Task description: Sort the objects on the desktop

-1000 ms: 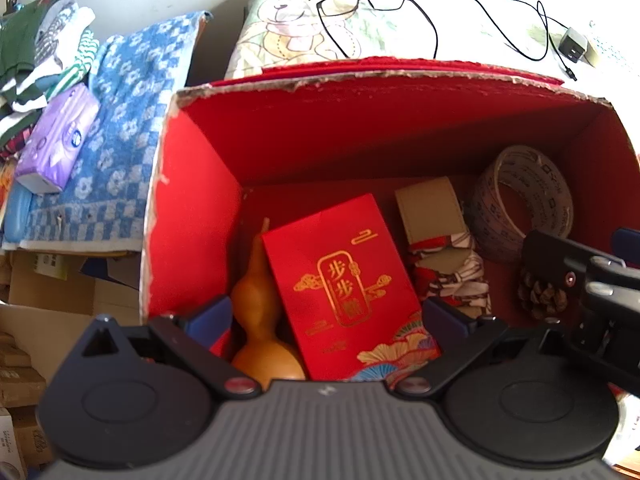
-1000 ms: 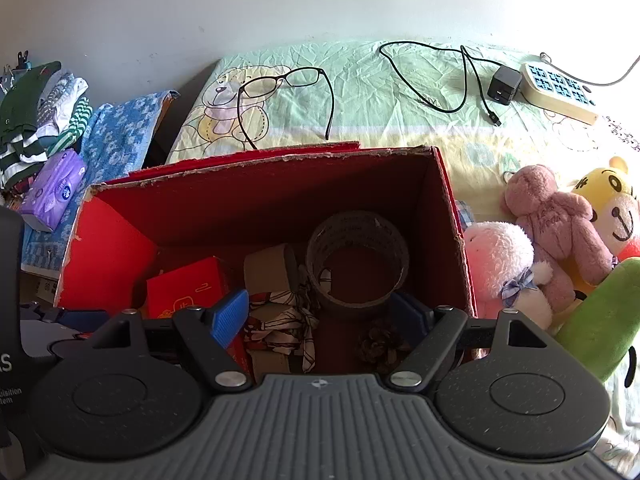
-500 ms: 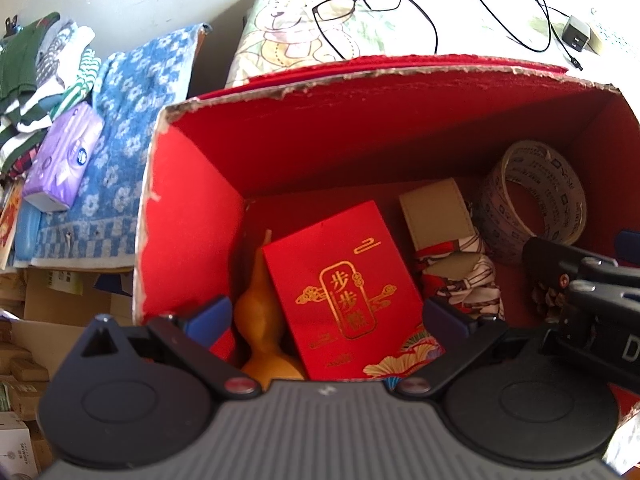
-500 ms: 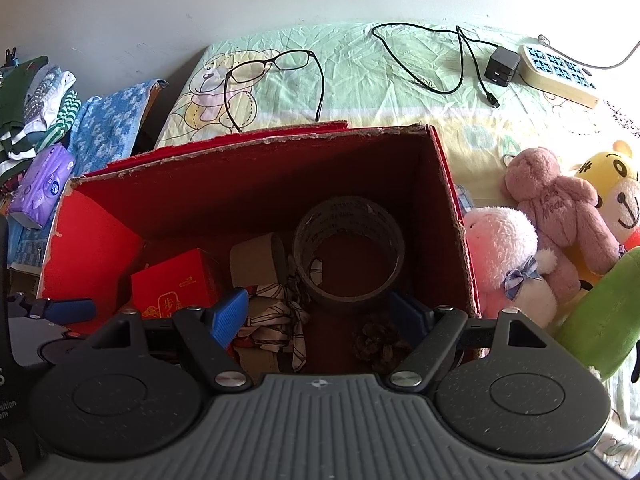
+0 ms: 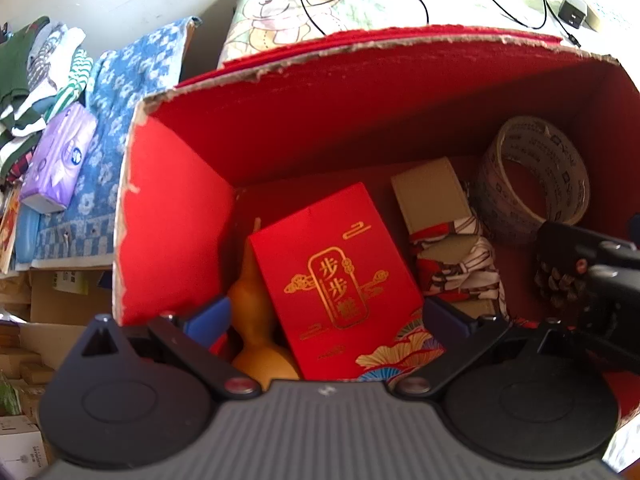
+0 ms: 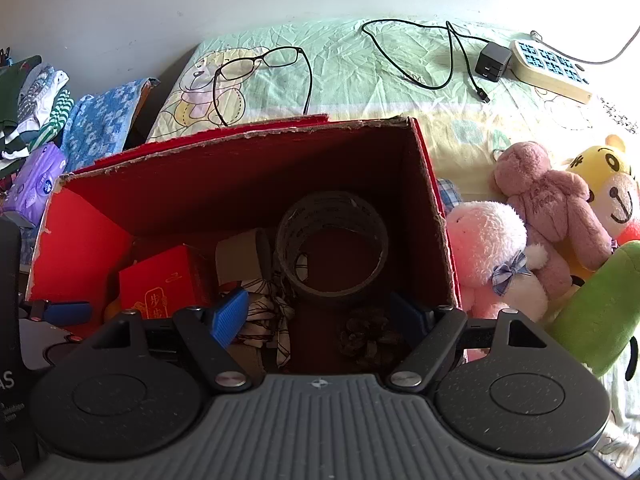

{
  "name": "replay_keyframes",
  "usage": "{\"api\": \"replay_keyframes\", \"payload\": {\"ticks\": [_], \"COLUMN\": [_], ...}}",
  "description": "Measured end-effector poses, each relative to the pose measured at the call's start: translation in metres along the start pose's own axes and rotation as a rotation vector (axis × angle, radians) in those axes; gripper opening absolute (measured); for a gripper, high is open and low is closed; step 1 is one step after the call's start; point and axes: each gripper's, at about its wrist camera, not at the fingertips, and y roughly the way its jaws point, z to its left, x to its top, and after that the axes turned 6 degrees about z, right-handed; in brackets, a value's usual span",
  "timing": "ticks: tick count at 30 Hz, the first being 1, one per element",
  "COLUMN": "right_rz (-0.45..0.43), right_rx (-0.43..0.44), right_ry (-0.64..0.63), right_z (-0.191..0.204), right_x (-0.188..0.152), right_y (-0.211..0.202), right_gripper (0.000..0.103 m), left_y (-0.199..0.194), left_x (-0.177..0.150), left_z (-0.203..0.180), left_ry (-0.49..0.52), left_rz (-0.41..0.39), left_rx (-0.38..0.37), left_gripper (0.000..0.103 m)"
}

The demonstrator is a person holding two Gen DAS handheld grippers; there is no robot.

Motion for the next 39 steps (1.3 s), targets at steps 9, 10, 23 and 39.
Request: {"api": "replay_keyframes", "payload": {"ticks": [9,10,23,39], "right_rz": [-0.02,-0.023,-0.042,-0.05], "right_rx": [0.015,0.018,0.019,-0.055], "right_ry": [-0.004,-0.003,-0.02,-0.045], "right_z": [-0.005,-0.006,-0.007,0.003], "right_x": [-0.003,-0.003,-0.007,0.0], "right_y": [-0.003,-0.003,-0.004,-0.001], "right_gripper": [0.078,0.078,0.077,0.077], "left_y": [-0.001,-0.001,0.001,-0.011], "left_x": [-0.005,-0.006,-0.008,-0.009], "left_z": [-0.009,-0.009,-0.012,0.004], "left_ry": [0.032,0.031,0.033,0.003], "left_rz": [0.001,0.003,0.008,-0.046], "left_rx": [0.021,0.023,0.034,-0.054], "left_gripper": [0.102,0.102,0.102,0.102]}}
